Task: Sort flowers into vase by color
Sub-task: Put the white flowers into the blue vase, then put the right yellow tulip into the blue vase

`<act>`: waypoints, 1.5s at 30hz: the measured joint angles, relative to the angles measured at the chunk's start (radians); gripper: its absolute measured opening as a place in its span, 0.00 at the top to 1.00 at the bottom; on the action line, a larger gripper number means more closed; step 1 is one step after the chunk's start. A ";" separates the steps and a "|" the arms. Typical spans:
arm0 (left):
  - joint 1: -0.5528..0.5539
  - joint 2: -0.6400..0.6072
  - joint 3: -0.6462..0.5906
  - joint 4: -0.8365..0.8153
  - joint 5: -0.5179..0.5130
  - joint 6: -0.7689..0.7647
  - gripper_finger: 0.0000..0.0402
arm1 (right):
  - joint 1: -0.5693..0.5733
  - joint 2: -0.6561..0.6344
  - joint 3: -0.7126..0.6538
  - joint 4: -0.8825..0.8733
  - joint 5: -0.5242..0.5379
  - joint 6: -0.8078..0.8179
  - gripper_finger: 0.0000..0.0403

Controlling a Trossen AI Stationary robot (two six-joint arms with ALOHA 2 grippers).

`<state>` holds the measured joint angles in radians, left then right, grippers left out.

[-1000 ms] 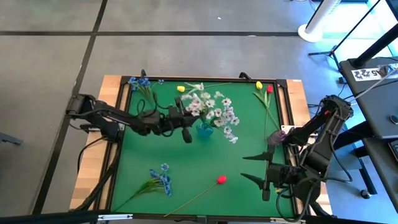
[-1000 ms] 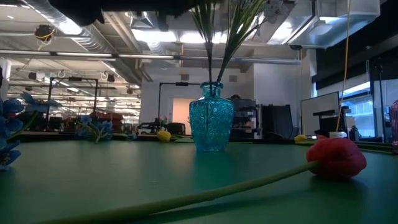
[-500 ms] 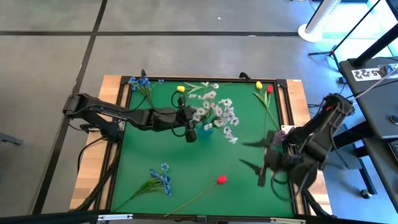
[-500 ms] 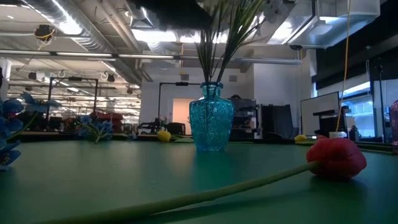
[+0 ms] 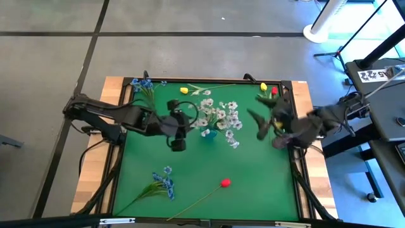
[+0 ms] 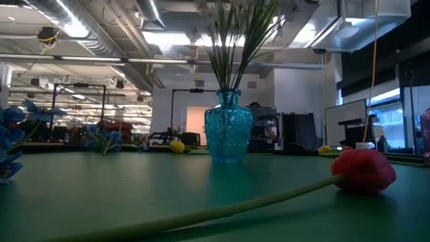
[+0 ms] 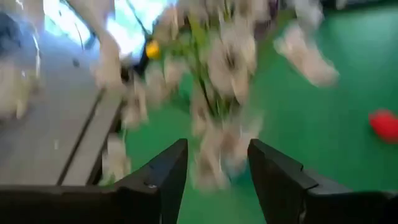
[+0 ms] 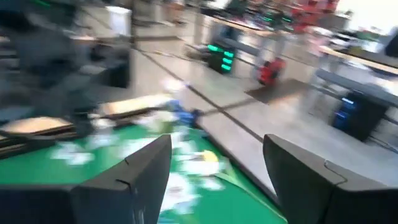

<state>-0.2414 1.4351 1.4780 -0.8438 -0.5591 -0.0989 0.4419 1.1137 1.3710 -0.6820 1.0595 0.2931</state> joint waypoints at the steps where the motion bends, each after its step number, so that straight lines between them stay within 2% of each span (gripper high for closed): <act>1: -0.015 0.001 0.021 -0.064 0.000 -0.038 0.59 | -0.043 -0.005 0.000 -0.038 -0.014 0.019 0.37; 7: -0.126 0.001 0.069 -0.317 -0.002 -0.281 0.59 | -0.403 -0.005 -0.004 -0.284 -0.179 0.152 0.37; 12: -0.229 0.002 -0.024 -0.334 -0.007 -0.423 0.59 | -0.744 0.042 -0.057 -0.469 -0.393 0.195 0.37; 16: -0.301 0.002 -0.151 -0.280 -0.008 -0.516 0.59 | -0.985 0.070 -0.183 -0.453 -0.490 0.201 0.37; 20: -0.352 0.002 -0.297 -0.144 -0.008 -0.572 0.59 | -1.144 0.105 -0.342 -0.319 -0.618 0.173 0.37; 26: -0.392 0.002 -0.502 0.184 -0.009 -0.578 0.59 | -1.247 0.241 -0.492 -0.065 -0.600 0.166 0.37; 31: -0.395 0.002 -0.665 0.519 -0.008 -0.538 0.59 | -1.282 0.419 -0.499 -0.023 -0.608 0.166 0.37; 37: -0.395 0.002 -0.781 0.757 -0.009 -0.495 0.59 | -1.310 0.567 -0.494 0.043 -0.679 0.171 0.38; 41: -0.398 0.002 -0.798 0.799 -0.010 -0.492 0.59 | -1.311 0.584 -0.477 0.039 -0.689 0.173 0.48; 45: -0.409 0.002 -0.799 0.811 -0.046 -0.476 0.59 | -1.313 0.581 -0.478 0.055 -0.735 0.173 0.67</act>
<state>-0.6500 1.4376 0.6791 -0.0323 -0.6053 -0.5744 -0.8712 1.6951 0.8933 -0.6273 0.3246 0.4660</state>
